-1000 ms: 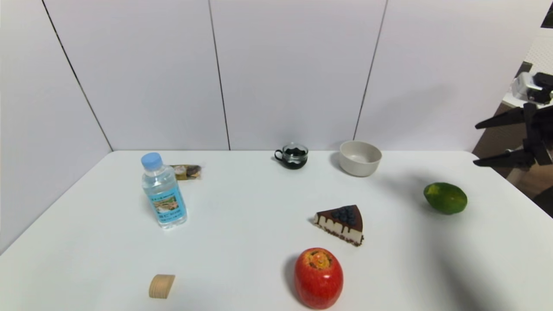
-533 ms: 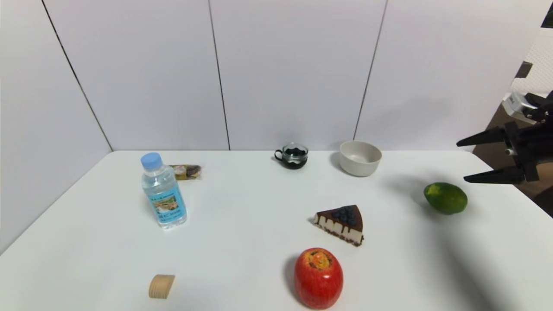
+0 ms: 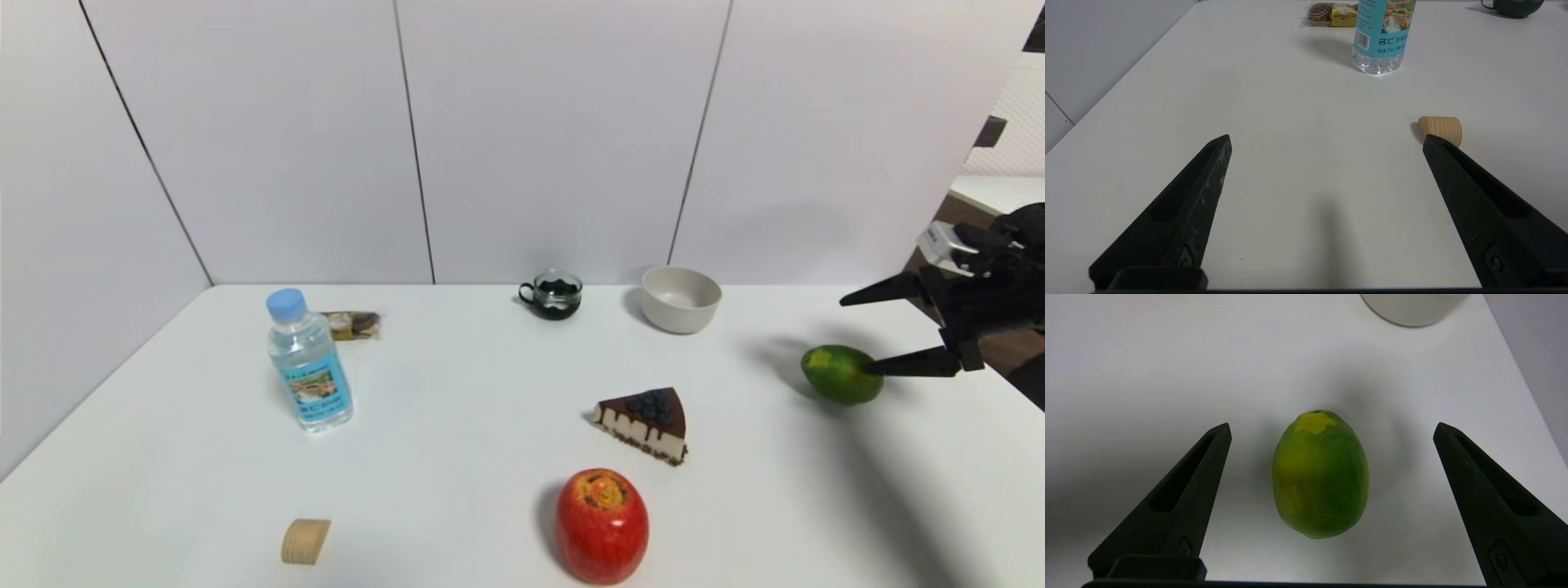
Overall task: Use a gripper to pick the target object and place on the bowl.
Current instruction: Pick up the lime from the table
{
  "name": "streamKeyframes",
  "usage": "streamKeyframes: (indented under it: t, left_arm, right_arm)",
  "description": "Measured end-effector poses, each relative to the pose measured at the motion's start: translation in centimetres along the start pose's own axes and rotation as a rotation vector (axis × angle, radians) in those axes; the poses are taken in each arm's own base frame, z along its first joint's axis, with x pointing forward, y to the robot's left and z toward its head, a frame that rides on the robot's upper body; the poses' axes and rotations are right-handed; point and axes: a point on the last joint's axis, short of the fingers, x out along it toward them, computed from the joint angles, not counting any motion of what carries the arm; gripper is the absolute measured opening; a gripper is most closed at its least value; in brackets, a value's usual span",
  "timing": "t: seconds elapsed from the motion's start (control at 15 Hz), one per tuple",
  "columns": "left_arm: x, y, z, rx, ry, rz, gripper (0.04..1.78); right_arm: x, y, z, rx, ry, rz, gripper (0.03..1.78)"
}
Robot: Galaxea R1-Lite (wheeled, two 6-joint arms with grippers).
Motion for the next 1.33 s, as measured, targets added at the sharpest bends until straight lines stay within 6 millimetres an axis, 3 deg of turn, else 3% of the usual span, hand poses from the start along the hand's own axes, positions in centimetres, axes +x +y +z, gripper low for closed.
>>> streamKeyframes:
  t: [0.6,1.13,1.33]
  left_arm:
    - [0.0,0.0,0.0,0.0,-0.001,0.0,1.69]
    - [0.0,0.0,0.0,0.0,0.0,0.0,1.69]
    - [0.0,0.0,0.0,0.0,0.0,0.0,1.69]
  right_arm:
    - [2.9,-1.0,-3.5,0.044,-0.003,0.064,1.71]
    - [4.3,-1.7,-5.1,0.073,0.032,0.091,1.71]
    - [4.7,-1.7,-5.3,0.078,0.031,0.101,1.26]
